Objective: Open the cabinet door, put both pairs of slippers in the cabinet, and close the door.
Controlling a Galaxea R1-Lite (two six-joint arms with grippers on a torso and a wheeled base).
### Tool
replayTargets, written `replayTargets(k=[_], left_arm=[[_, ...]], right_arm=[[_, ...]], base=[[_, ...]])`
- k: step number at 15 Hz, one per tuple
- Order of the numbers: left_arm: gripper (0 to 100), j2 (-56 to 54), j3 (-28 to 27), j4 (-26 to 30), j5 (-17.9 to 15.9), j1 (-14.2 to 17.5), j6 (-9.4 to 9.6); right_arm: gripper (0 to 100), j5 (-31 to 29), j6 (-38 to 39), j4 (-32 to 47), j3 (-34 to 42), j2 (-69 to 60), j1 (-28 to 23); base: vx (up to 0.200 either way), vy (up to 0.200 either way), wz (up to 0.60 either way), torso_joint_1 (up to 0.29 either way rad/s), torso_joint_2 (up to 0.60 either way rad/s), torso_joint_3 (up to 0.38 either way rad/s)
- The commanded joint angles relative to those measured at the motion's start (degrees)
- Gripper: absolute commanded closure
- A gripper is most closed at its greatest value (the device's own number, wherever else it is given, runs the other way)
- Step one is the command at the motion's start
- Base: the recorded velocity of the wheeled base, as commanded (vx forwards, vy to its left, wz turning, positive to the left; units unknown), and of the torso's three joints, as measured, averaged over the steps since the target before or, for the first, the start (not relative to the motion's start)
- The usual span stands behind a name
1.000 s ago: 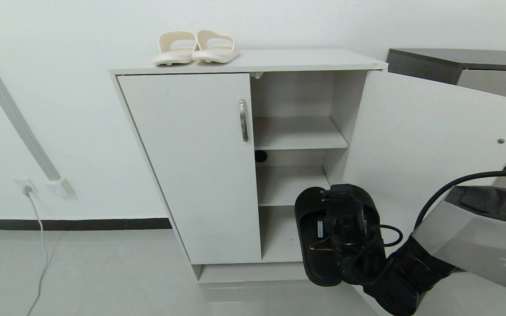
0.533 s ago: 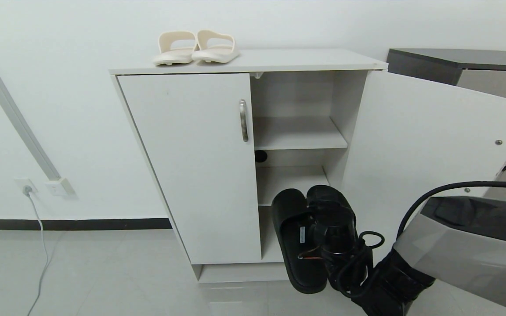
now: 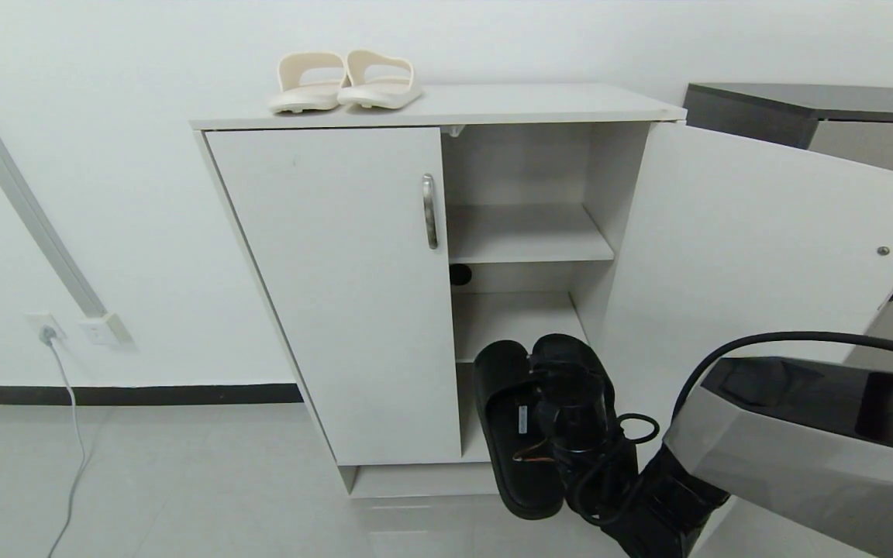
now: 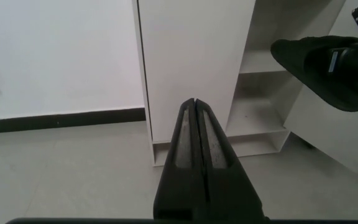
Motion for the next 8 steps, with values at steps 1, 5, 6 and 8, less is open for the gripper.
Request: replayTargets(k=[1,5,6,8], left_arm=[[100,0.09,0.01,0.00,-0.02,0.01,-0.04],[100,0.09,0.01,0.00,-0.02,0.01,-0.04],[100,0.09,0.01,0.00,-0.02,0.01,-0.04],[100,0.09,0.01,0.00,-0.02,0.01,-0.04]], right_arm=[[100,0.02,0.04,0.03,-0.90,1.74,-0.03],[100,0.02,0.39,0.03,-1.17,2.26,-0.21],[100,0.02,0.39,0.12,-1.52,2.70,-0.21],[100,0.02,0.48,0.03,-1.87,3.49,-0.21]], base=[[0.000,0.000,0.00,0.002,0.00,-0.134],[0.000,0.000,0.00,0.004,0.00,-0.179],[0.000,0.000,0.00,0.007,0.00,-0.203],[0.000,0.000,0.00,0.000,0.00,-0.193]])
